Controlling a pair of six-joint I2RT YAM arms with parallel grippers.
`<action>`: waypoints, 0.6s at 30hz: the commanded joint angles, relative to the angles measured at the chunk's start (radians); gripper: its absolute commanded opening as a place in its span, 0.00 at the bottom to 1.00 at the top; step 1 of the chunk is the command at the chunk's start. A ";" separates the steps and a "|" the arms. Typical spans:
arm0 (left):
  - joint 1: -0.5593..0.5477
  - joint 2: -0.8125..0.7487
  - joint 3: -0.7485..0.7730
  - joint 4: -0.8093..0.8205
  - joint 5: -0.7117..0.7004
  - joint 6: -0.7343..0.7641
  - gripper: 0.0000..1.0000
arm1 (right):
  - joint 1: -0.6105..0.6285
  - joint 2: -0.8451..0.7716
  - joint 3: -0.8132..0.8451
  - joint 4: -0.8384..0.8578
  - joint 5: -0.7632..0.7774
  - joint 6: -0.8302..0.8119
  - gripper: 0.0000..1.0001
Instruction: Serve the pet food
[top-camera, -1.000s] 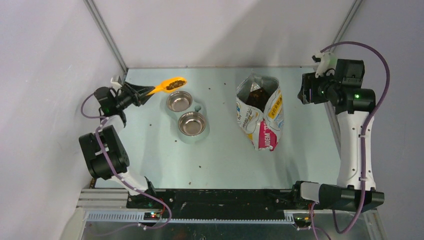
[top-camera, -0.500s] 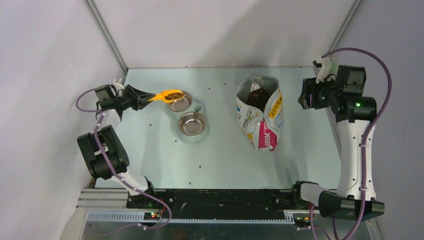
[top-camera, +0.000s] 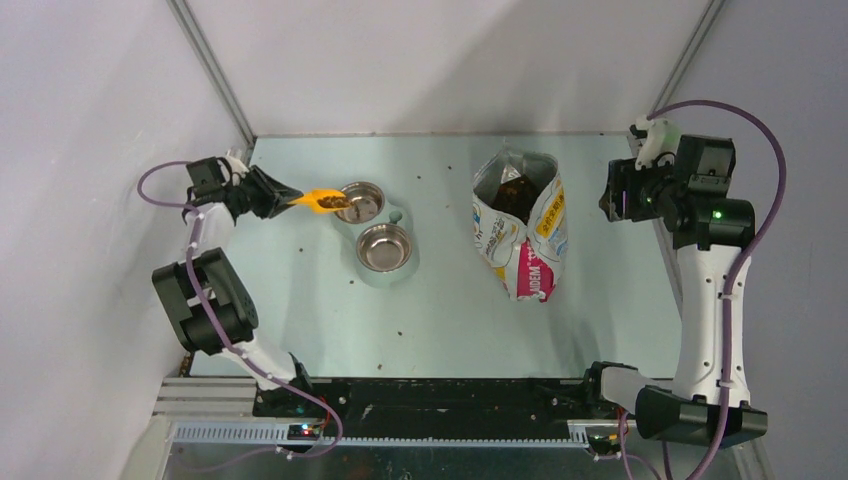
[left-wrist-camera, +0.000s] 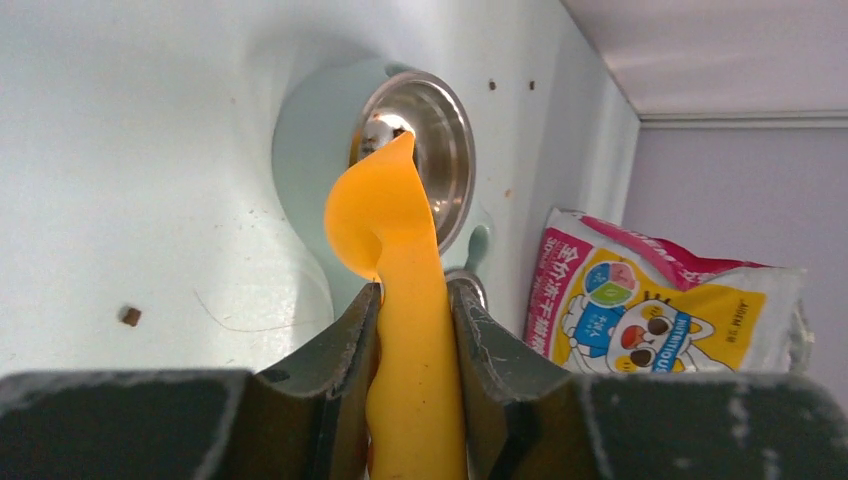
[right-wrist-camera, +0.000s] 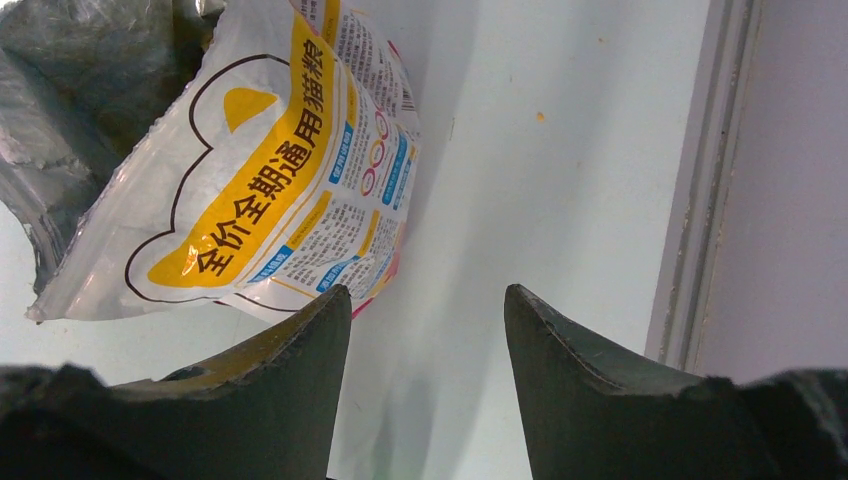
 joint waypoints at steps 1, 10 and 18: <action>-0.033 0.007 0.088 -0.088 -0.082 0.115 0.00 | -0.010 -0.032 -0.006 0.035 0.001 0.006 0.61; -0.140 0.045 0.212 -0.202 -0.189 0.236 0.00 | -0.024 -0.052 -0.018 0.031 0.000 0.009 0.61; -0.248 0.076 0.342 -0.295 -0.334 0.393 0.00 | -0.032 -0.050 -0.013 0.032 -0.004 0.009 0.61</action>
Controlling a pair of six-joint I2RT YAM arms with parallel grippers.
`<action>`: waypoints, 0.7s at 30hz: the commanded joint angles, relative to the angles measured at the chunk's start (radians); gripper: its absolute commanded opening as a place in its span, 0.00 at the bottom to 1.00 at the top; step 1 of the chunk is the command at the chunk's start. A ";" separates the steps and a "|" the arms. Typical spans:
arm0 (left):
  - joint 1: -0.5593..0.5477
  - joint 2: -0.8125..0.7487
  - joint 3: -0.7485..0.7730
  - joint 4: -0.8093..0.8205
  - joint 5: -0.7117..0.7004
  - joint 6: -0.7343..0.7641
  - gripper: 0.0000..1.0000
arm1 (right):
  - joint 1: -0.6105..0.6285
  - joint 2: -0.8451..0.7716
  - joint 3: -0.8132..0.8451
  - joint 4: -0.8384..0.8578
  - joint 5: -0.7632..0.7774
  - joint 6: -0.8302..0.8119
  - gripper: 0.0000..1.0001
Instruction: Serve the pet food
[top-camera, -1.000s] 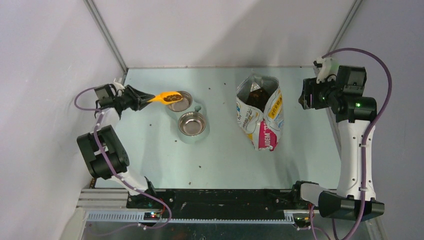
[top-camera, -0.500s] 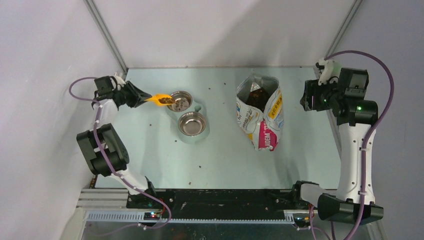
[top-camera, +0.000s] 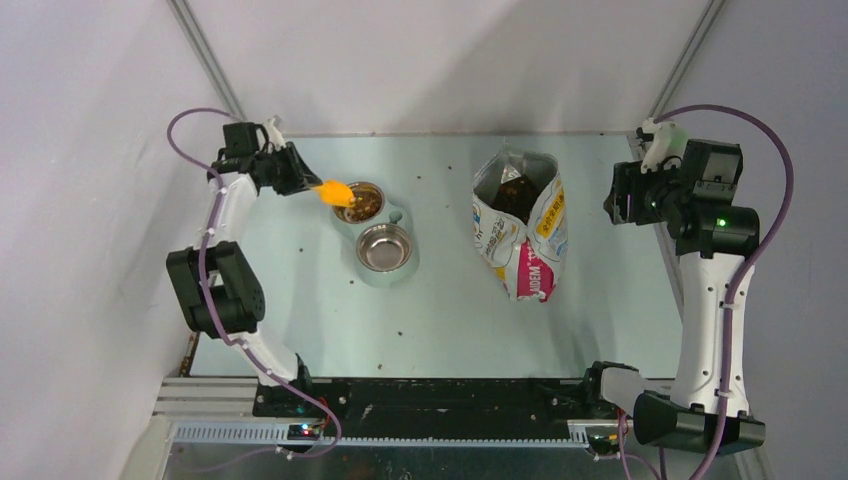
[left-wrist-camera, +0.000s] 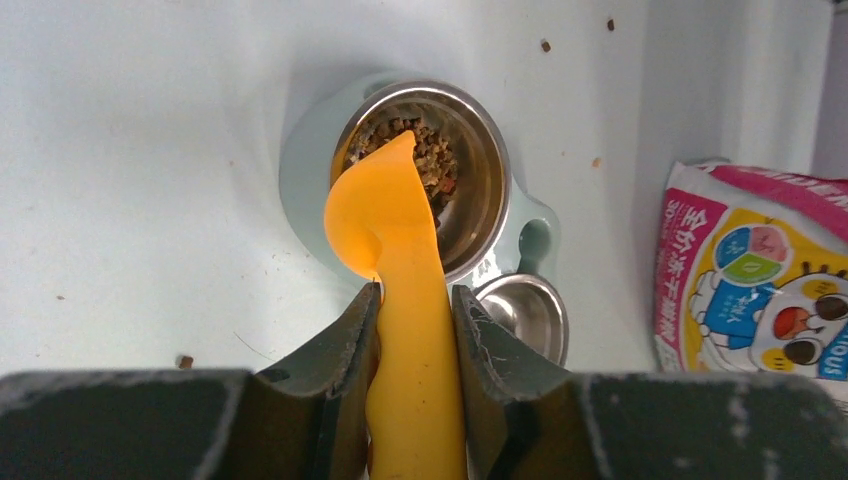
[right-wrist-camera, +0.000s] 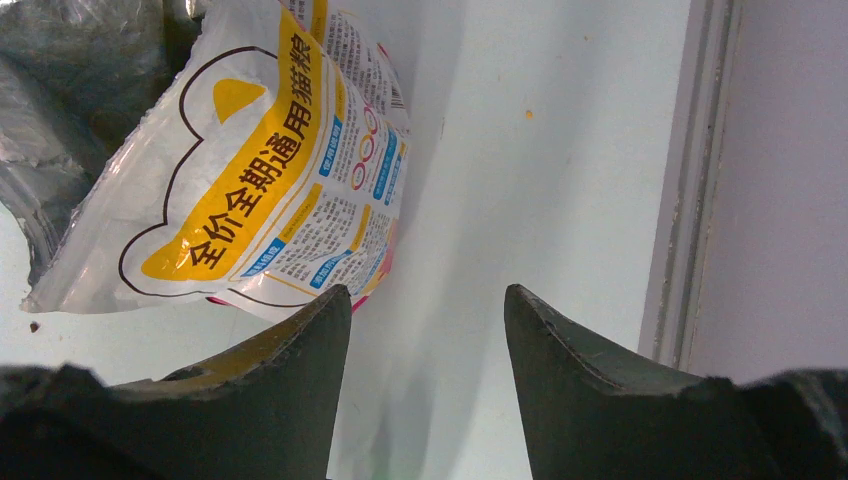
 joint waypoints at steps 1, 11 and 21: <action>-0.055 0.002 0.086 -0.059 -0.091 0.123 0.00 | -0.007 -0.012 0.006 0.033 -0.004 0.008 0.61; -0.073 -0.003 0.167 -0.134 -0.178 0.247 0.00 | -0.012 0.004 0.014 0.038 -0.011 0.010 0.61; -0.189 -0.021 0.358 -0.283 -0.200 0.323 0.00 | -0.012 0.028 0.020 0.045 -0.021 0.013 0.61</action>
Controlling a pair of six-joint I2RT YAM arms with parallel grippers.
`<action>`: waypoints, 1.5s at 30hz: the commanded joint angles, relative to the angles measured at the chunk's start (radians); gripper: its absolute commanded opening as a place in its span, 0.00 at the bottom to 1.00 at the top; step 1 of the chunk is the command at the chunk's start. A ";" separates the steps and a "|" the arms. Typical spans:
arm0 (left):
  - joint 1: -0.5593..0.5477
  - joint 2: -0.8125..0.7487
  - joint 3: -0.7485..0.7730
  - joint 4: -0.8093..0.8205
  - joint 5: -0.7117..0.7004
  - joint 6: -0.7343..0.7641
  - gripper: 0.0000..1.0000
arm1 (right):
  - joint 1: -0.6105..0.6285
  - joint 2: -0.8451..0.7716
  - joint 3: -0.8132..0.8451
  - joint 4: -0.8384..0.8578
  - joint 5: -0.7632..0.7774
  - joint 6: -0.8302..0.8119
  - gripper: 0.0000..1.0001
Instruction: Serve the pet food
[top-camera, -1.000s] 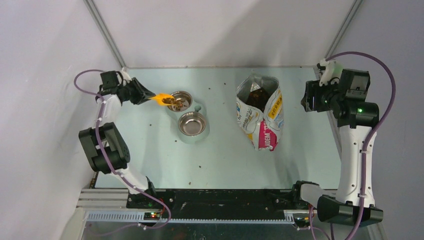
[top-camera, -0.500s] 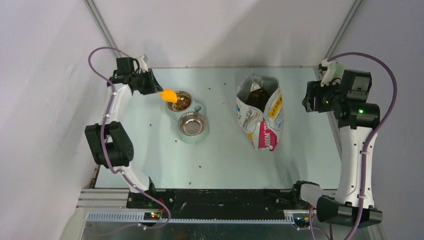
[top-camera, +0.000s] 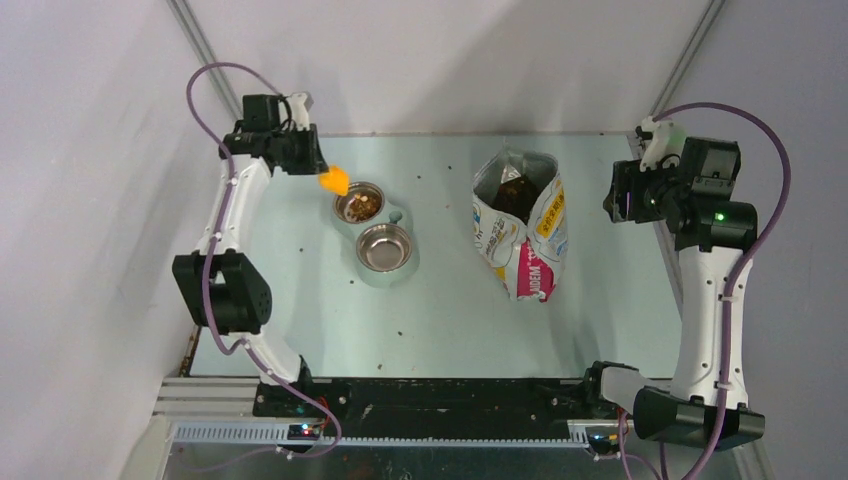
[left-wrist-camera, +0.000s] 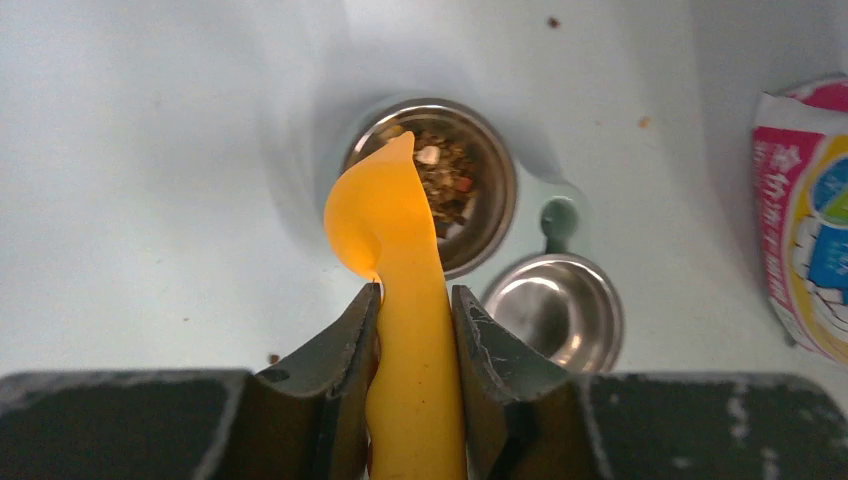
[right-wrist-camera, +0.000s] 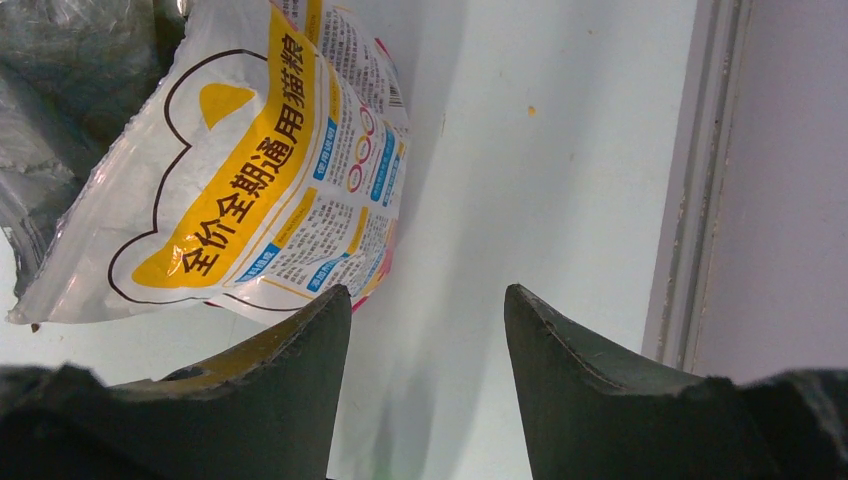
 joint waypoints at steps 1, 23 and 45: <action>-0.041 -0.020 0.187 -0.114 0.053 0.043 0.00 | -0.006 0.008 0.023 0.041 -0.015 0.010 0.61; -0.528 0.009 0.555 0.002 0.465 -0.136 0.00 | -0.007 0.049 0.089 0.034 -0.071 0.046 0.61; -0.850 0.345 0.770 -0.127 -0.187 0.042 0.00 | -0.009 -0.012 0.005 0.026 -0.136 0.080 0.61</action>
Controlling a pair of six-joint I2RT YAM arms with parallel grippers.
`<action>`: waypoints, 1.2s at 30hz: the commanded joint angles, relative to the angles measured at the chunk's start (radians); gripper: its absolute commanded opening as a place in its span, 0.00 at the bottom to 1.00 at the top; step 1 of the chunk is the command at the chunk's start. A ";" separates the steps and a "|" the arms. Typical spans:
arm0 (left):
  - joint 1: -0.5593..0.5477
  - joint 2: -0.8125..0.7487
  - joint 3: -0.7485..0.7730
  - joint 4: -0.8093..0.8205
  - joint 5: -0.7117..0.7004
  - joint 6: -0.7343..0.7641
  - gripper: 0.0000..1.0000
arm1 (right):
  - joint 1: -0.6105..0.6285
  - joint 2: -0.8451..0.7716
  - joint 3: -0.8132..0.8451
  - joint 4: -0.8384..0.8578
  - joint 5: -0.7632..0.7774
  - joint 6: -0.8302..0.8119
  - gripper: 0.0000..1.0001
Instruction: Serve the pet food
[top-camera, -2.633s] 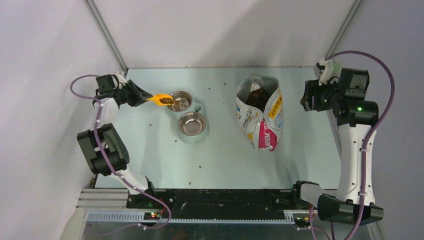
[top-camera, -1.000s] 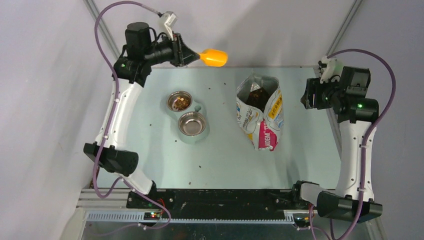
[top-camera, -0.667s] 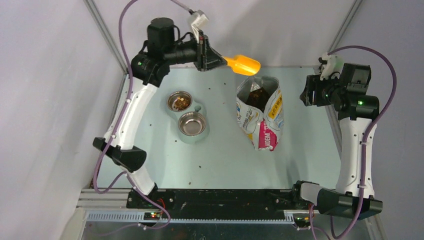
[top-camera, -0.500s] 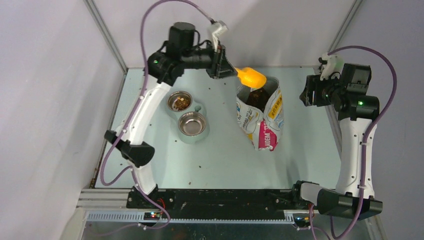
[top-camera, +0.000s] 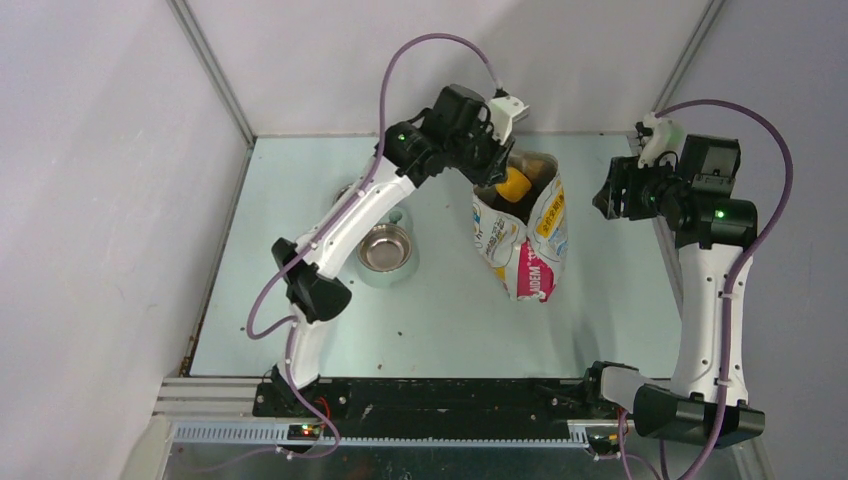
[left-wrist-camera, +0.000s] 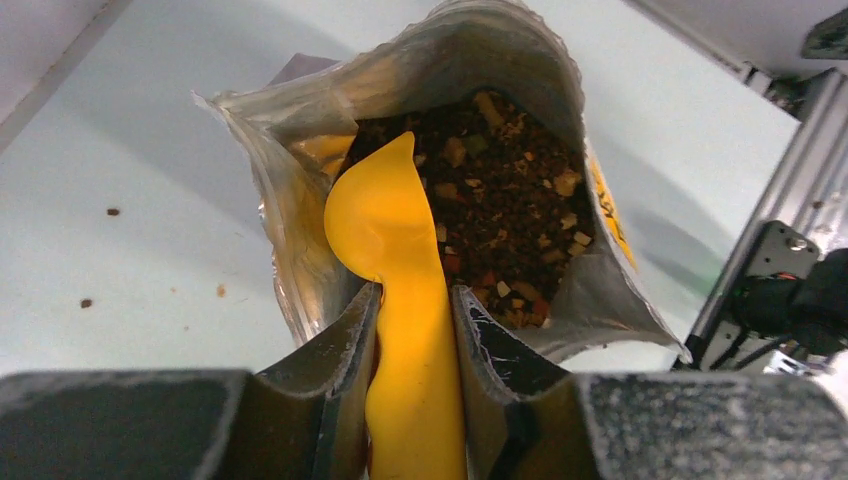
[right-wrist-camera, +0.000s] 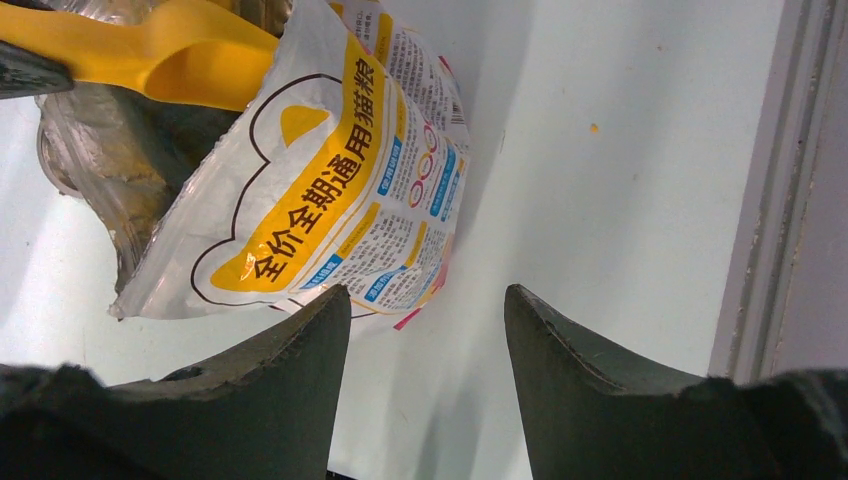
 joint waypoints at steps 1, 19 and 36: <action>-0.036 0.011 0.020 0.061 -0.181 0.024 0.00 | -0.006 -0.029 -0.008 0.018 -0.026 0.023 0.61; -0.120 0.125 -0.072 0.016 -0.319 0.080 0.00 | -0.011 -0.051 -0.060 0.000 -0.047 0.034 0.61; -0.126 0.124 -0.184 -0.017 0.065 -0.007 0.00 | -0.011 -0.045 -0.080 0.005 -0.059 0.049 0.61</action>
